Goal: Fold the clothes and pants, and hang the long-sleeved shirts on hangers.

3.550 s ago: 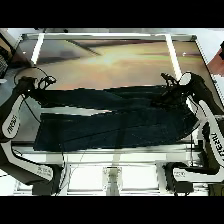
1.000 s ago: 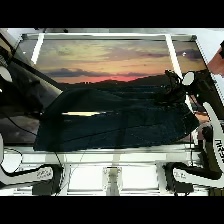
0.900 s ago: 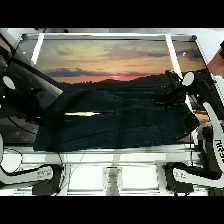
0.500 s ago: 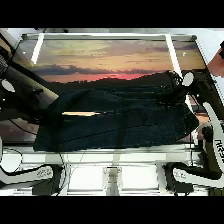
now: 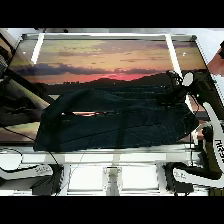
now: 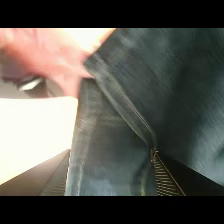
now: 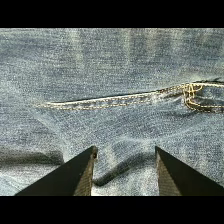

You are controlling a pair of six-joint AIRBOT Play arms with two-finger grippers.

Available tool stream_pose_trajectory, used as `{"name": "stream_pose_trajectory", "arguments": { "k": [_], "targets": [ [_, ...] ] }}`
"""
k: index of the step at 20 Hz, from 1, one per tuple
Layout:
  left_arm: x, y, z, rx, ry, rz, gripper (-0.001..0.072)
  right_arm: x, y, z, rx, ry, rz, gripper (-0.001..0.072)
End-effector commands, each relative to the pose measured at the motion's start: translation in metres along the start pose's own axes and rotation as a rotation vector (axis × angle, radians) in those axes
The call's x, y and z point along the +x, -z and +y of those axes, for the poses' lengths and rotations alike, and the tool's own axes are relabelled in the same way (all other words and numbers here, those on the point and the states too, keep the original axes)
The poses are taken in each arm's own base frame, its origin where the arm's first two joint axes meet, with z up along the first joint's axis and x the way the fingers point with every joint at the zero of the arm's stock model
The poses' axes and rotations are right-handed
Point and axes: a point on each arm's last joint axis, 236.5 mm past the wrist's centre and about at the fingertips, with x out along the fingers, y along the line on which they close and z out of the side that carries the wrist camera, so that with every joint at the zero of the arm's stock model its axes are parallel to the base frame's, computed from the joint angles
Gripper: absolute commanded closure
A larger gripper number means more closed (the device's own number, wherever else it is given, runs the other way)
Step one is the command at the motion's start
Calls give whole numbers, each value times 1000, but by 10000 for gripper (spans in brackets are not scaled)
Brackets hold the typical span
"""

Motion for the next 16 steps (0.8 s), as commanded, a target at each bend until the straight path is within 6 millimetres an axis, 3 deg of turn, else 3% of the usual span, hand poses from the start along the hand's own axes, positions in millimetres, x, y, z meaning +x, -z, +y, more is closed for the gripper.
{"name": "stream_pose_trajectory", "arguments": {
  "k": [1,6,10,16],
  "targets": [
    [16,-13,14,-103,55,-36,133,0,0,0,12,-2,-2,290],
    [65,-7,11,-111,103,75,132,0,1,3,39,-11,6,290],
    [94,-9,6,-103,116,110,132,0,1,4,64,-15,6,290],
    [109,-21,-11,-36,98,91,147,-1,2,4,68,-15,7,290]
  ]
}}
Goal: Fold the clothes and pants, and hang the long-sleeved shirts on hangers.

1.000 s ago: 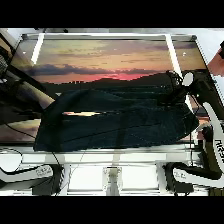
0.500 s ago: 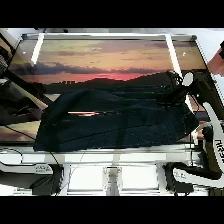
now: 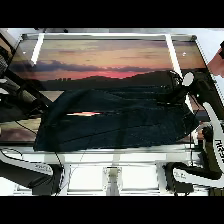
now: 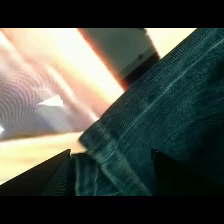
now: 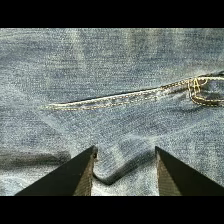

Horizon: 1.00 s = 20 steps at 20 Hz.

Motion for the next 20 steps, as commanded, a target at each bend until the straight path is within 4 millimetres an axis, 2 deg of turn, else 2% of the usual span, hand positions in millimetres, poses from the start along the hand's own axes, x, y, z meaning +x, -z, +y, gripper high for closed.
{"name": "stream_pose_trajectory", "arguments": {
  "k": [1,3,4,5,6,10,11,12,13,15,17,19,20],
  "targets": [
    [11,-8,-9,47,-15,-12,150,0,0,0,7,-1,-1,290],
    [14,-8,-16,81,-15,-5,260,0,0,0,6,-1,-1,290],
    [14,-9,-17,85,-15,-7,289,0,0,0,6,-1,-1,290],
    [15,-10,-17,86,-17,-9,385,0,0,0,6,0,-2,290],
    [15,-10,-17,86,-19,-11,441,0,0,0,6,0,-2,290],
    [14,-15,-15,85,-27,-32,458,0,-1,0,5,1,-6,290],
    [14,-17,-14,85,-30,-38,488,0,-2,0,5,1,-8,290],
    [14,-18,-14,85,-32,-42,566,0,-2,0,5,1,-10,290],
    [14,-19,-13,85,-34,-47,686,0,-2,0,5,2,-9,290],
    [13,-22,-12,86,-40,-63,683,0,-2,-3,1,12,-10,290],
    [3,-36,-12,95,-65,-127,683,-1,-3,-10,-6,42,-11,290],
    [-28,-64,-14,116,-114,-262,685,-2,-4,-21,-1,70,-18,290],
    [-54,-84,-17,113,-145,-360,685,-3,-8,-28,18,71,-34,290]
  ]
}}
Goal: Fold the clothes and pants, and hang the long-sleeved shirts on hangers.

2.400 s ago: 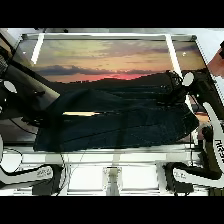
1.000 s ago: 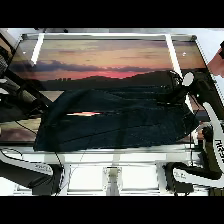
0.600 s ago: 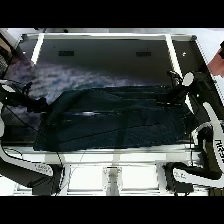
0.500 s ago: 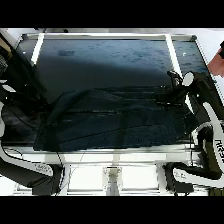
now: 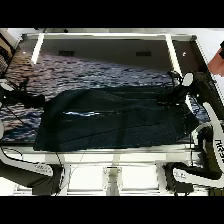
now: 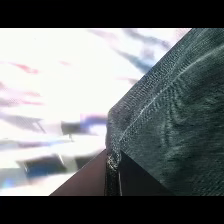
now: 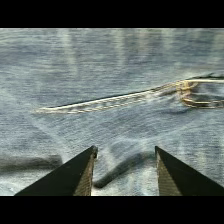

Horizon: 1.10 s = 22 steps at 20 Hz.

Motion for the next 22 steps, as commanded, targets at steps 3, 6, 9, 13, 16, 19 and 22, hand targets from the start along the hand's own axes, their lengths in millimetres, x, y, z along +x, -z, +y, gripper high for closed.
{"name": "stream_pose_trajectory", "arguments": {
  "k": [3,6,9,13,16,19,22],
  "targets": [
    [-106,-113,5,-36,-152,-469,685,-5,-24,-41,88,38,-104,290],
    [-152,-148,0,3,-202,-602,685,-10,-43,-69,169,44,-195,289],
    [-174,-159,9,59,-288,-641,685,-15,-55,-88,218,53,-261,289],
    [-166,-159,20,73,-326,-622,684,-20,-87,-89,250,17,-392,288],
    [-141,-150,26,60,-307,-543,684,-6,-111,-85,281,-34,-455,265],
    [-124,-141,29,51,-294,-485,684,20,-129,-87,292,-57,-430,265],
    [-114,-133,30,45,-283,-442,684,36,-154,-86,314,-89,-423,270]
  ]
}}
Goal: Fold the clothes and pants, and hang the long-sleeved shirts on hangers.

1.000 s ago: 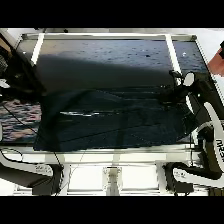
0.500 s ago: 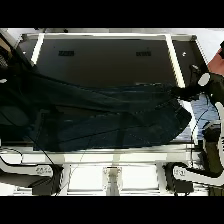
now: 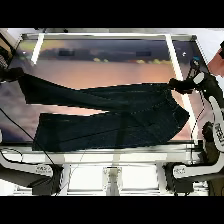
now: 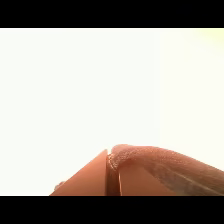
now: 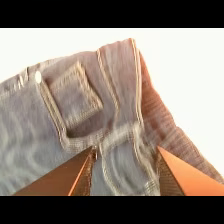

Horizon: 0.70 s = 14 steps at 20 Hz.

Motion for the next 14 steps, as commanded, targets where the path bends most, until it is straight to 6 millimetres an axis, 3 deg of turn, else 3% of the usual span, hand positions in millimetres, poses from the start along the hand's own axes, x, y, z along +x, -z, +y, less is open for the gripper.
{"name": "stream_pose_trajectory", "arguments": {
  "k": [1,7,9,10,12,14],
  "targets": [
    [7,17,-3,-2,15,65,684,30,-16,8,36,-33,7,272],
    [17,43,-8,-6,42,164,684,75,1,1,91,-14,124,343],
    [21,45,-13,-4,49,173,684,80,2,10,85,-28,128,477],
    [24,47,-16,1,54,180,684,81,0,18,67,-47,127,645],
    [33,53,-24,-25,62,201,684,77,-9,27,23,-60,103,675],
    [40,60,-24,-122,54,222,684,66,-36,20,63,-34,43,676]
  ]
}}
